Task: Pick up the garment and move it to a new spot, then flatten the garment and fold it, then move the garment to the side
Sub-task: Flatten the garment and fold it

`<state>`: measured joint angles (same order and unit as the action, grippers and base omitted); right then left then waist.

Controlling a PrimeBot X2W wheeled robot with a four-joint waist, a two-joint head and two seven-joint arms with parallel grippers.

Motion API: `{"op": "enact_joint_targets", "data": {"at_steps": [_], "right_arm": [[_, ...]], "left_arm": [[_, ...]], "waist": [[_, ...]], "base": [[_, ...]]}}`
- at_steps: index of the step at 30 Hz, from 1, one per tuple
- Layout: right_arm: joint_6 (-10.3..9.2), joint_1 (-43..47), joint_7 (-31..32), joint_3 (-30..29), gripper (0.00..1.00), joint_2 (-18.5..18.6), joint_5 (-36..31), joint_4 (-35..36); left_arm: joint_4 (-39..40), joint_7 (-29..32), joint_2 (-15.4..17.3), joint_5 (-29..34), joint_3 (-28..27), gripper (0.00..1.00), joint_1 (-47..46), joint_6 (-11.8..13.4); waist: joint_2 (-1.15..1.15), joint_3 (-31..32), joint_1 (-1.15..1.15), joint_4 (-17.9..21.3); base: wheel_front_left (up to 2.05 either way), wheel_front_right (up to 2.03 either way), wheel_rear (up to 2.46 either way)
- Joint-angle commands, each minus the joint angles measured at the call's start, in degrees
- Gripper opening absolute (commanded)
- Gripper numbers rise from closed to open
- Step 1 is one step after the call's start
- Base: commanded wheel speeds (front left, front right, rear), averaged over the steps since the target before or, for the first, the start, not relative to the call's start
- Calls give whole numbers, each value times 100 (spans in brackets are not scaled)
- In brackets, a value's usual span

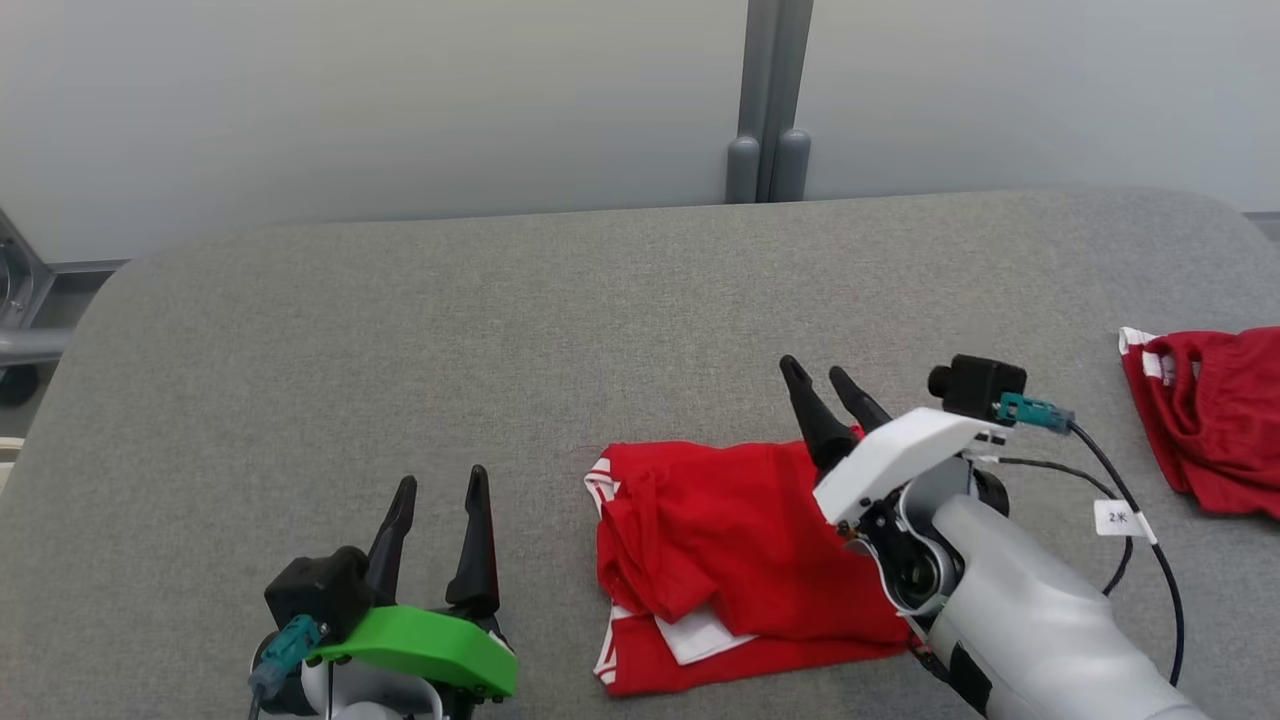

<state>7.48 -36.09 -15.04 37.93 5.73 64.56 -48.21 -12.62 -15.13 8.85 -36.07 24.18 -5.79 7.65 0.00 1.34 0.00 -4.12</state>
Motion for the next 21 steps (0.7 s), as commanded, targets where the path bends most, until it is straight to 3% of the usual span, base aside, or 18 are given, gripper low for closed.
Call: {"op": "enact_joint_targets", "data": {"at_steps": [1, 2, 7, 8, 9, 12, 14, 21], "right_arm": [[2, 174, -10, -154, 100, -5, -199, 80], [2, 416, -11, -523, 100, -7, -631, 264], [2, 1044, -11, -1143, 100, -71, -1663, 728], [2, 1160, -12, -1232, 84, -91, -1849, 806], [2, 1266, -12, -1312, 55, -112, -2011, 880], [2, 1545, -12, -1459, 17, -188, -2456, 1051], [2, 1719, -12, -1518, 0, -226, -2606, 1112], [2, 2005, -12, -1439, 0, -270, -3015, 992]], "left_arm": [[18, 0, 8, 42, 3, 100, 73, 15], [15, 0, 9, 37, 20, 100, 71, 7], [12, 17, 20, 26, 61, 100, 54, -7], [10, 23, 23, 24, 68, 100, 50, -10], [8, 29, 28, 20, 70, 100, 46, -9], [-1, 15, 50, 6, 68, 100, 36, -7], [-3, 19, 49, 2, 80, 100, 24, -5], [-9, 39, 58, -1, 109, 100, -36, -13]], "waist": [[0, 0, 0, 7], [0, -4, 0, 12], [0, -19, 0, -11], [0, -22, 0, -23], [0, -24, 0, -36], [0, -31, 0, -77], [0, -35, 0, -117], [0, -97, 0, -349]], "base": [[0, 0, 0], [0, 0, 0], [0, 0, 0], [0, 0, 0], [0, 0, 0], [0, 0, 0], [0, 0, 0], [0, 0, 0]]}}
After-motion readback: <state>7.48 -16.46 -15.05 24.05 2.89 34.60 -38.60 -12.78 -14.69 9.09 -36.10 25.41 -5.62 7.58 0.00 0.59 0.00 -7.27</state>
